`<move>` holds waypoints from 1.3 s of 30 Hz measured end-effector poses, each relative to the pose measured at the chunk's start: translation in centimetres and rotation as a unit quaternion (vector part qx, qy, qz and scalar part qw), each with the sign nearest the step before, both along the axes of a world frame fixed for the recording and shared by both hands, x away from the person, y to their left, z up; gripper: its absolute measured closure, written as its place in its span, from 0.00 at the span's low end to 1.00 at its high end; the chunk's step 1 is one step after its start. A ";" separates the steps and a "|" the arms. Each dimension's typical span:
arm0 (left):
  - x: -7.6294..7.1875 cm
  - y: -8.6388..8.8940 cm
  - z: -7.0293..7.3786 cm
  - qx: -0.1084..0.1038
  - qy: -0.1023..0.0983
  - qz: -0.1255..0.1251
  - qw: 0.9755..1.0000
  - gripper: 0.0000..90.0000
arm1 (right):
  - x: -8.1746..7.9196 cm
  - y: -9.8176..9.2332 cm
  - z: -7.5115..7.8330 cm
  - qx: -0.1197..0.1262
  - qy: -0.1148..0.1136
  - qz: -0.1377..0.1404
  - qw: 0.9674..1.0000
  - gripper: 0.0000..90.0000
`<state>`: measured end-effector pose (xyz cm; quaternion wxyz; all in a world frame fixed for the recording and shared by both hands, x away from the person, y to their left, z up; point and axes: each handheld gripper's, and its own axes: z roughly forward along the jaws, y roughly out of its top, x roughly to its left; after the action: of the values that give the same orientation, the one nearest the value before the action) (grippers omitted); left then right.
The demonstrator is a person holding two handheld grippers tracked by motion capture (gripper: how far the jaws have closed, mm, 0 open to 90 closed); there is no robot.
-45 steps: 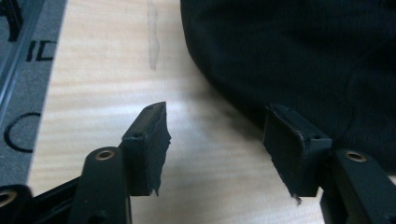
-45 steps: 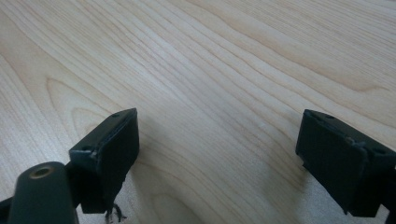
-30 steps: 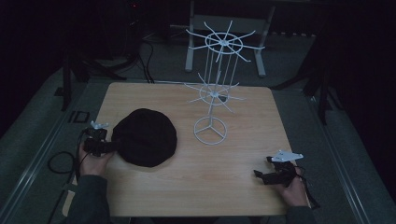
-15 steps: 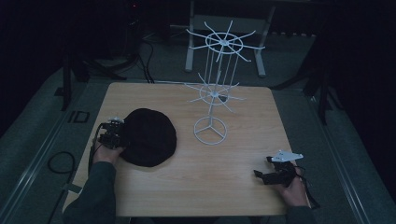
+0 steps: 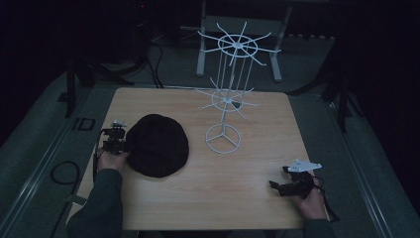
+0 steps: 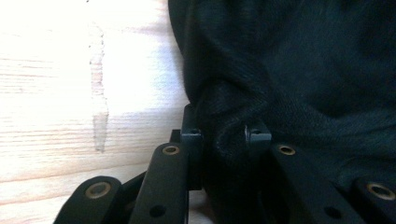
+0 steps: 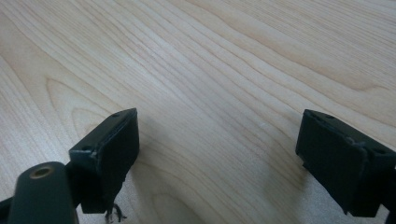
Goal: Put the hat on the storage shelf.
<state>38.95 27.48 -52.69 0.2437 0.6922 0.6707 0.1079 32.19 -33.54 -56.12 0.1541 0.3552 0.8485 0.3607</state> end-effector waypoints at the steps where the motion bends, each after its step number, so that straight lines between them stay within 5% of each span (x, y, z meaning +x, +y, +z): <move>1: 0.0 0.3 0.2 -0.028 -0.001 0.001 1.000 0.86 | 0.0 0.0 0.0 0.000 0.000 0.000 1.000 0.15; 17: -0.6 0.5 3.6 -0.076 -0.049 -0.007 0.996 0.87 | 0.0 0.0 0.0 0.000 0.000 0.000 1.000 0.15; 27: -1.0 1.3 5.1 -0.123 -0.082 -0.013 0.989 0.86 | 0.0 0.0 0.0 0.000 0.000 0.000 1.000 0.15; 39: -1.2 1.6 6.7 -0.135 -0.105 -0.015 0.985 0.86 | 0.0 0.0 0.0 0.000 0.001 0.000 1.000 0.15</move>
<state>37.77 29.10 -46.04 0.4056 0.6477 0.6393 0.0851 32.18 -33.54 -56.11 0.1538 0.3558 0.8484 0.3604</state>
